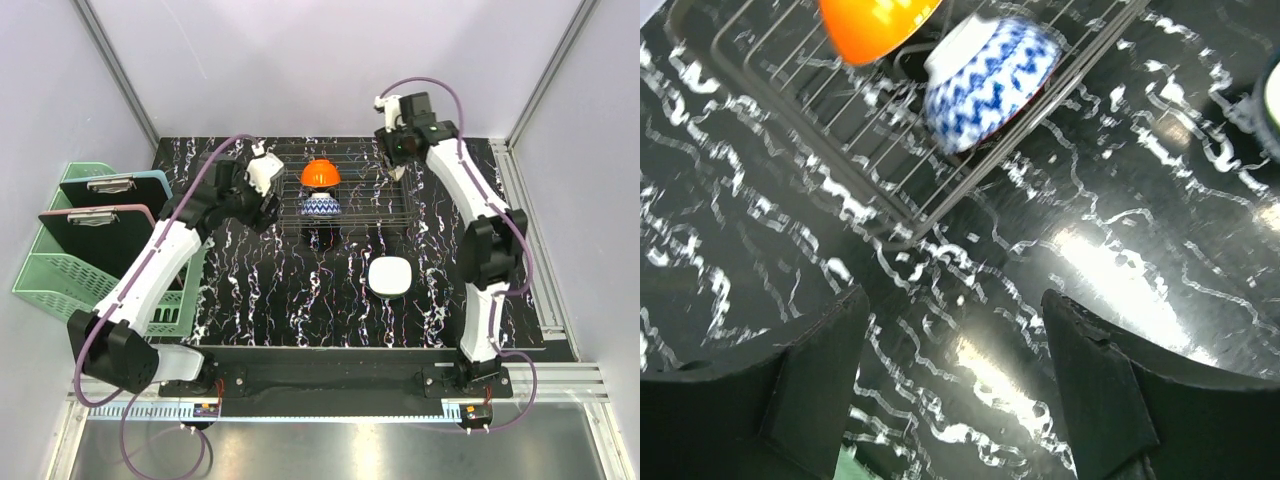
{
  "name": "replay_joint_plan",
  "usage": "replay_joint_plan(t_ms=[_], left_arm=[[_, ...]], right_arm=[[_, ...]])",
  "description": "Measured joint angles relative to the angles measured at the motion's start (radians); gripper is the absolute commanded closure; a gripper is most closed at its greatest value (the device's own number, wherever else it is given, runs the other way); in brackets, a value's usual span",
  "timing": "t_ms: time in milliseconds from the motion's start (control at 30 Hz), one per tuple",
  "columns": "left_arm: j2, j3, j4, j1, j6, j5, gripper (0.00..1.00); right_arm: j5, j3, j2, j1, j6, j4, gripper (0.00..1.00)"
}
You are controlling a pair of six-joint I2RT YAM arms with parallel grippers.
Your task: Load the bowls into the dish rack
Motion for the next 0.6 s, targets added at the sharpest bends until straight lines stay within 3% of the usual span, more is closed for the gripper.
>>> replay_joint_plan(t_ms=[333, 600], left_arm=[[-0.087, -0.088, -0.013, 0.072, 0.012, 0.0, 0.27], [-0.123, -0.122, -0.023, 0.1, 0.021, 0.012, 0.27]], right_arm=[[0.349, 0.239, 0.232, 0.133, -0.129, -0.055, 1.0], [0.509, 0.249, 0.33, 0.143, -0.216, -0.05, 1.0]])
